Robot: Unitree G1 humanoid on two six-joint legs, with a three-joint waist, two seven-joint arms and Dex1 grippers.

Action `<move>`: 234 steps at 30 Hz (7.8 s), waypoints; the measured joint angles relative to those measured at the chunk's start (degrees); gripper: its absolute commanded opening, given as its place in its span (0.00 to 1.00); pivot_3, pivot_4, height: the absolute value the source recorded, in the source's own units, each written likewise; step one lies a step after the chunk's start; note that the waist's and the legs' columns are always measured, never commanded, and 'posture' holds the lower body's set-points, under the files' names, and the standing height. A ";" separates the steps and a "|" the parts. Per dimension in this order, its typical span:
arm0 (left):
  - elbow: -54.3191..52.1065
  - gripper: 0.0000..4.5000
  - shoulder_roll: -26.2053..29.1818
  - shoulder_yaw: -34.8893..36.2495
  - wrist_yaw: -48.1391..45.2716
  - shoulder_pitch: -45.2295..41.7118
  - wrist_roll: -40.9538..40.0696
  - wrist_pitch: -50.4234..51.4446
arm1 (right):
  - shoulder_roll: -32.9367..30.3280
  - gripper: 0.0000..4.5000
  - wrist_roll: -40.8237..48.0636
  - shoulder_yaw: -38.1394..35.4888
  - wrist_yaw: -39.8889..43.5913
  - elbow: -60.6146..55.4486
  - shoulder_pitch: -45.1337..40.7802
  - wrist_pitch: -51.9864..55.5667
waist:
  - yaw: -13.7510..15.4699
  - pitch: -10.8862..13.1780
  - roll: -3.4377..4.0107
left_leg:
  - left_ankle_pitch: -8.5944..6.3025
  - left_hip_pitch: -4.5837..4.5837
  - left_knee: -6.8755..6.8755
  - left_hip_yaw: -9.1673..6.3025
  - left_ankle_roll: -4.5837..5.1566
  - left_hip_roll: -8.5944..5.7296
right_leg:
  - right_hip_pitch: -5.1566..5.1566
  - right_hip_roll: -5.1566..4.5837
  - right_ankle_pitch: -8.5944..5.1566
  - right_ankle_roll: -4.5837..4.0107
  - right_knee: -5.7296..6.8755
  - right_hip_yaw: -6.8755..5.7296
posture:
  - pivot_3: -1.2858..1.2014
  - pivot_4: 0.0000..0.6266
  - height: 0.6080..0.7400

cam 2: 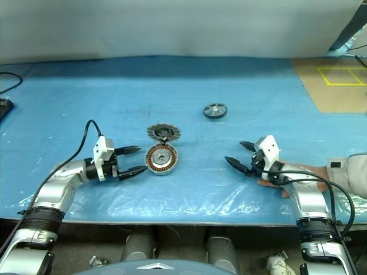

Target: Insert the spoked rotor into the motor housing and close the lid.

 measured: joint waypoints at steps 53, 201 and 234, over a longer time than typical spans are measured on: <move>-12.64 1.00 1.14 2.00 2.36 10.75 -2.80 4.74 | -6.67 1.00 5.74 -9.29 -4.04 -25.30 20.45 10.28 | 0.05 0.00 0.01 | -0.09 -0.02 -0.30 0.01 0.13 -0.01 | -0.01 0.00 -0.03 0.04 -0.37 0.00 | 0.52 0.24 1.00; -4.91 1.00 -0.07 1.48 0.53 3.71 -0.26 2.02 | -1.34 1.00 1.90 0.65 -25.11 -30.20 7.43 32.28 | 1.30 -0.25 -0.17 | 0.03 0.64 -0.71 0.01 -0.14 -0.08 | 0.76 -0.01 -0.03 0.17 -0.82 -0.04 | 0.52 0.24 1.00; -2.71 1.00 -0.08 1.48 -0.07 3.74 0.12 0.08 | -0.95 1.00 0.91 -0.16 -23.56 -25.31 9.33 29.63 | 1.29 -0.24 -0.16 | 0.03 0.64 -0.71 0.01 -0.13 -0.08 | 0.76 -0.01 -0.03 0.17 -0.82 -0.04 | 0.52 0.24 1.00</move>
